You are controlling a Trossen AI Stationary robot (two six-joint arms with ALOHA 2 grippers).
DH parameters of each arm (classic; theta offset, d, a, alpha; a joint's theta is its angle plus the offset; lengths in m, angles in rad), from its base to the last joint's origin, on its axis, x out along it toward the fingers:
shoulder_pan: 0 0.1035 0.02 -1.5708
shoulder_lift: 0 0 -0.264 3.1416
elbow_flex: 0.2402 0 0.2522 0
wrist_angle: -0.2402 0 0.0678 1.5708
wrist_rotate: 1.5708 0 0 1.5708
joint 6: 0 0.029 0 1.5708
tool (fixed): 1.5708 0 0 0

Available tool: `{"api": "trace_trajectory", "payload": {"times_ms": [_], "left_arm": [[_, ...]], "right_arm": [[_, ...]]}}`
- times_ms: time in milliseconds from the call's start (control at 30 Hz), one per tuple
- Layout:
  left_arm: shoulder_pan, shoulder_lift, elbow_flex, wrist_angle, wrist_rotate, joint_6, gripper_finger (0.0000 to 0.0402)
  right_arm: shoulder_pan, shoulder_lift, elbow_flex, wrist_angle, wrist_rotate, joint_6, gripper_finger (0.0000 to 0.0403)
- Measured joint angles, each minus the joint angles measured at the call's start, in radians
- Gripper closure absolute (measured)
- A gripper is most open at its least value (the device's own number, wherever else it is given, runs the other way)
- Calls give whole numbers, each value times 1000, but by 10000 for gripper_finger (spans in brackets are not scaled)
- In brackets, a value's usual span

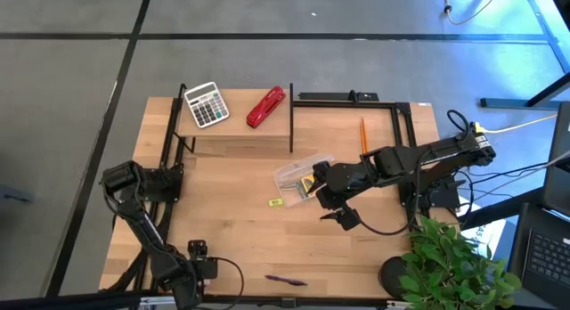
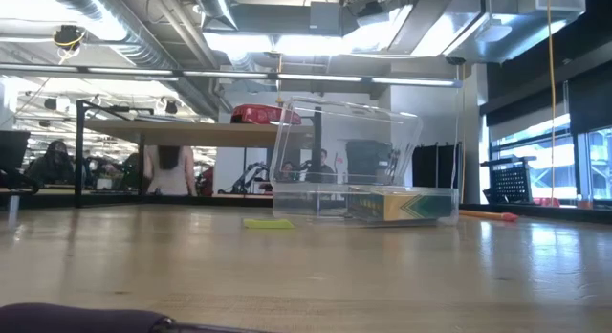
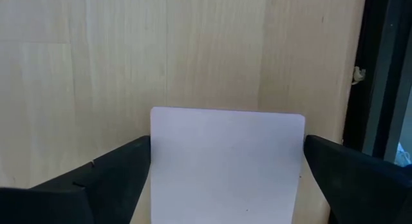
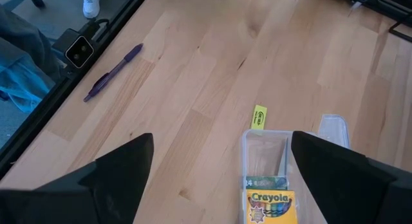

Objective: Pack school essentials
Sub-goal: Put the pink sticky note into the supply box

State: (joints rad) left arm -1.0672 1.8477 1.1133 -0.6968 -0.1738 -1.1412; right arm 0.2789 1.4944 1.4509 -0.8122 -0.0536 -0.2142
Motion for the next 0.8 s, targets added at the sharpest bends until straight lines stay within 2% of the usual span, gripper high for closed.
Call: {"api": "trace_trajectory", "payload": {"times_ms": [233,633,800], "left_arm": [[0,0,0,-3,0,2,15],[0,0,0,-6,-6,-10,59],[-1,1,0,1,-62,-28,67]], "right_arm": [[0,0,0,0,0,0,34],[0,0,0,0,0,0,34],[0,0,0,0,0,0,34]]}}
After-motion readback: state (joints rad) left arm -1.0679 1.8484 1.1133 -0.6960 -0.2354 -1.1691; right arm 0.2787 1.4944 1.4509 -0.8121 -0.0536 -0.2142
